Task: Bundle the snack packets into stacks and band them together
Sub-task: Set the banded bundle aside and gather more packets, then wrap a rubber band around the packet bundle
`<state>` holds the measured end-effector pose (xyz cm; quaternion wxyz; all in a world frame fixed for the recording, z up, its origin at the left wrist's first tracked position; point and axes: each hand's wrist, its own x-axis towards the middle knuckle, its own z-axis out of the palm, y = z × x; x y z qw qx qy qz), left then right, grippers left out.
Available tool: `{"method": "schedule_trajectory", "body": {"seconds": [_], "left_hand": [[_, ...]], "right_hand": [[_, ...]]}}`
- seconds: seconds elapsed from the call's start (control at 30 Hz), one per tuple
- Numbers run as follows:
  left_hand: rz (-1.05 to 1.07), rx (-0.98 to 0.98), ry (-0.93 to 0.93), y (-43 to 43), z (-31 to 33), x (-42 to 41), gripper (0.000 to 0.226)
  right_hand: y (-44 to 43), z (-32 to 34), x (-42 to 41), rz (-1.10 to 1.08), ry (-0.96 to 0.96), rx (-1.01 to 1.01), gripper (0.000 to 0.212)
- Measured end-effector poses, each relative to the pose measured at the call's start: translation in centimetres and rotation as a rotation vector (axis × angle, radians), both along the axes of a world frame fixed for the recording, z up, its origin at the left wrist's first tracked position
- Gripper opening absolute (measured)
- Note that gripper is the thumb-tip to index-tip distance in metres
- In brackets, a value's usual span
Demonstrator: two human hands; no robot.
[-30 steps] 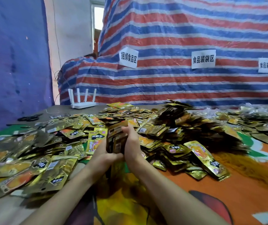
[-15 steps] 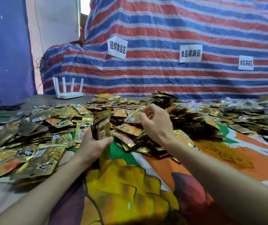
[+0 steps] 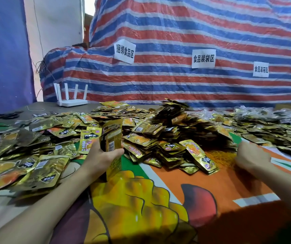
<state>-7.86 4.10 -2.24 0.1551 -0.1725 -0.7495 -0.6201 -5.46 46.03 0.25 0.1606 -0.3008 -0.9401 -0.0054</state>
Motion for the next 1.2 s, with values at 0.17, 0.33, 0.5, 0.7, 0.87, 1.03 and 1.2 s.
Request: {"method": "schedule_trajectory", "body": {"seconds": [0.17,0.33,0.5,0.7,0.87,1.03,1.2], "left_hand": [[-0.006,0.018,-0.009,-0.1,0.1,0.0,0.012],[-0.008,0.056,-0.03,-0.2,0.1,0.1,0.015],[0.0,0.12,-0.062,-0.3,0.1,-0.1,0.018],[-0.07,0.371,-0.184,-0.9,0.6,0.0,0.028],[-0.192,0.413,-0.245,-1.3,1.0,0.4,0.051],[-0.242,0.523,-0.378,-2.1,1.4,0.1,0.03],[-0.146,0.411,-0.409,-2.2,1.5,0.1,0.024]], "right_hand": [[-0.1,1.3,0.3,0.002,0.137,-0.084,0.006],[-1.0,2.9,0.5,-0.012,0.203,-0.08,0.008],[-3.5,4.8,0.0,0.149,0.324,-0.109,0.013],[-12.7,6.1,-0.7,0.758,0.471,-0.533,0.008],[-21.8,4.4,-2.2,0.994,0.39,-0.98,0.004],[-27.0,1.9,-3.9,1.001,0.377,-1.338,0.005],[-27.3,-0.4,-4.6,1.029,0.418,-1.305,0.006]]}}
